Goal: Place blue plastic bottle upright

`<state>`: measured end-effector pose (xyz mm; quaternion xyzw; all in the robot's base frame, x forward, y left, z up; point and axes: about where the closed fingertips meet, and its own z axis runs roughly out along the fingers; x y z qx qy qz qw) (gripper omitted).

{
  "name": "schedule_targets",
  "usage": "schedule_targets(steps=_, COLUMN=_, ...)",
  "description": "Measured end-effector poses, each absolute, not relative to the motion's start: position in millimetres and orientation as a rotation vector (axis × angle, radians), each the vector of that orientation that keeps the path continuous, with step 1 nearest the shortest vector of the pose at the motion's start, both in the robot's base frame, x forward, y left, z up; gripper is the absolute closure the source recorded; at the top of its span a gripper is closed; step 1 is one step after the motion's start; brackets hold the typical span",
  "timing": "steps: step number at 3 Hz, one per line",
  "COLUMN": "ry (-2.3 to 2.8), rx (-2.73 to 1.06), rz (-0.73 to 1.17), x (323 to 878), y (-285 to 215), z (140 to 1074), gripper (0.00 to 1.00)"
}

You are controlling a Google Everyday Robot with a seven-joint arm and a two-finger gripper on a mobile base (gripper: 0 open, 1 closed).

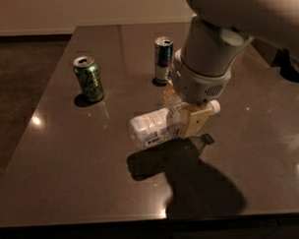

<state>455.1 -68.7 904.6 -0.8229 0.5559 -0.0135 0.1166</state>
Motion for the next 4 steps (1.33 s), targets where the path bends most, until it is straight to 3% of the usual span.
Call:
schedule_targets(steps=2, ry=1.192, rx=-2.458, rz=-0.205, x=485, y=-67, z=938, gripper=1.00)
schedule_targets(steps=4, ry=0.794, rx=-2.434, rz=-0.564, x=508, y=-70, z=963, gripper=1.00)
